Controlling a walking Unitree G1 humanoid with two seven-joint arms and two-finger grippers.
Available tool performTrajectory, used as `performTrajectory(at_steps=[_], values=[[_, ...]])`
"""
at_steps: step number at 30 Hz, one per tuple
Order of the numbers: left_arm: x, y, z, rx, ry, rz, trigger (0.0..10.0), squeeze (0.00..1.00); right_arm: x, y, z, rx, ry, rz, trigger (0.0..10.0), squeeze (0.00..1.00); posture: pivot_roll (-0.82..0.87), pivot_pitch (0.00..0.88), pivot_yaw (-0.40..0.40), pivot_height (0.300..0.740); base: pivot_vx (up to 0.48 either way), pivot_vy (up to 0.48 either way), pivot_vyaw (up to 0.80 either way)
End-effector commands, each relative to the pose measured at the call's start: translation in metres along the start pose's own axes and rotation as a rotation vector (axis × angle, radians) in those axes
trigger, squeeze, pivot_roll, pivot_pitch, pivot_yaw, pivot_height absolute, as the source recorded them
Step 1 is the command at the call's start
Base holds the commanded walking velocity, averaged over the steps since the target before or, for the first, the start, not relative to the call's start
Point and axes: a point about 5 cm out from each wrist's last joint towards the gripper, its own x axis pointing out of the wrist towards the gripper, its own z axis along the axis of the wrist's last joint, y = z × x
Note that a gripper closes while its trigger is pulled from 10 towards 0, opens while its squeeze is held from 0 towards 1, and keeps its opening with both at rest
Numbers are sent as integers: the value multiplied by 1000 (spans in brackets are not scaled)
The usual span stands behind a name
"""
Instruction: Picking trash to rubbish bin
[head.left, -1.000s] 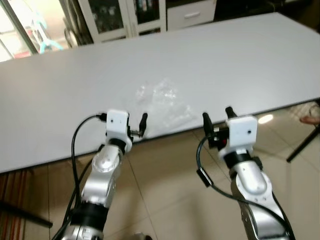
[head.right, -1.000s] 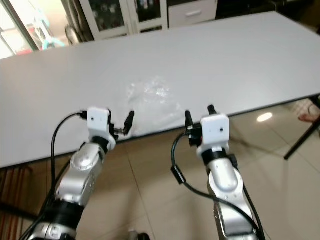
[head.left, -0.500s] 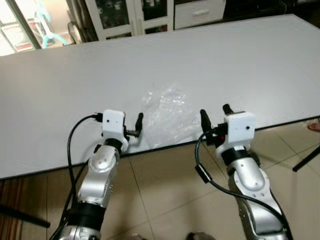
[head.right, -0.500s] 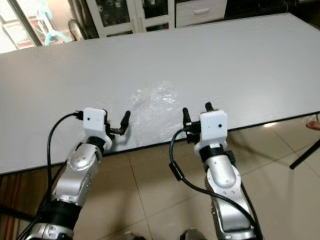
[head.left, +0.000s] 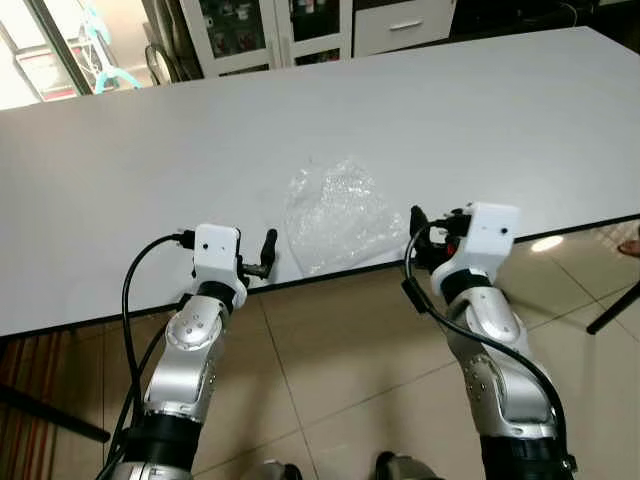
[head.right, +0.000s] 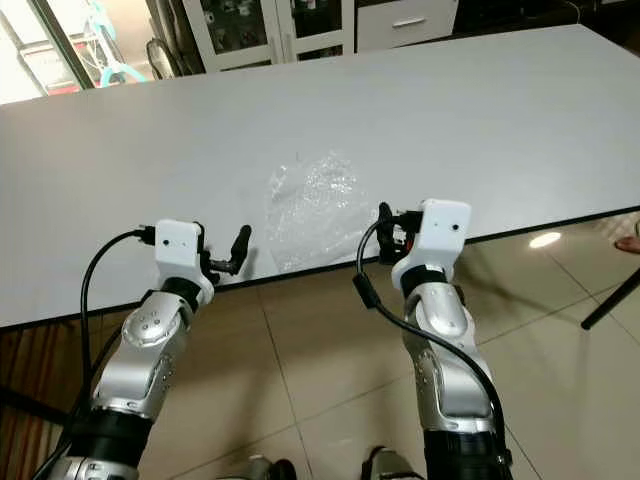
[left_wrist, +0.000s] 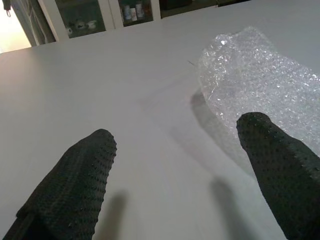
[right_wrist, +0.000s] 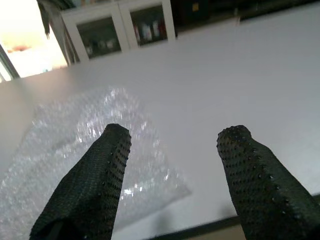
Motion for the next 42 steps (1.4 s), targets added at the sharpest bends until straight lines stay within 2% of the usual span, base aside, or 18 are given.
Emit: performTrajectory(at_steps=[1,3,6,8,9,10,12,16,22,29,31,32,33,42], values=[[-3,4,0,11,6,9,10000,0,6,4,-2,21,33,10,10000,0,-28,136,89,740,0,0,0],[-3,4,1,12,6,11,10000,0,12,6,-6,17,77,19,10000,0,-24,140,89,740,0,0,0],[-4,3,1,-9,5,3,10000,0,26,9,-8,81,118,12,10000,0,-20,148,90,740,0,0,0],[-4,2,2,-13,3,-2,10000,0,29,11,-7,90,123,9,10000,0,-20,148,90,740,0,0,0],[-5,-1,3,-16,-1,-15,10000,0,39,16,-6,34,143,21,10000,0,-16,153,85,740,0,0,0],[-5,-1,3,-16,-1,-15,10000,0,39,16,-6,34,143,21,10000,0,-16,153,85,740,0,0,0],[-6,-2,2,-15,6,-14,10000,0,47,14,-15,-51,227,-34,10000,0,-16,159,76,740,0,0,0],[-8,-2,1,-18,10,-5,10000,0,52,13,-20,-29,262,-34,10000,0,-13,165,66,740,0,0,0],[-11,-3,-1,-25,16,3,10000,0,55,24,-22,1,269,35,10000,0,-15,176,53,740,0,0,0],[-14,-3,-2,-30,23,10,10000,0,54,25,-32,-3,329,21,10000,0,-16,190,45,740,0,0,0],[-15,-3,-2,-31,26,10,10000,0,53,26,-34,21,340,25,10000,0,-15,192,45,740,0,0,0],[-15,-3,-2,-31,27,9,10000,0,53,26,-35,29,344,27,6902,0,-15,192,45,740,0,0,0],[-15,-3,-2,-31,28,8,10000,0,53,25,-36,51,346,21,0,0,-15,192,45,740,0,0,0],[-14,-4,-1,-31,30,3,10000,0,47,25,-45,95,377,24,0,0,-16,193,51,740,0,0,0]])
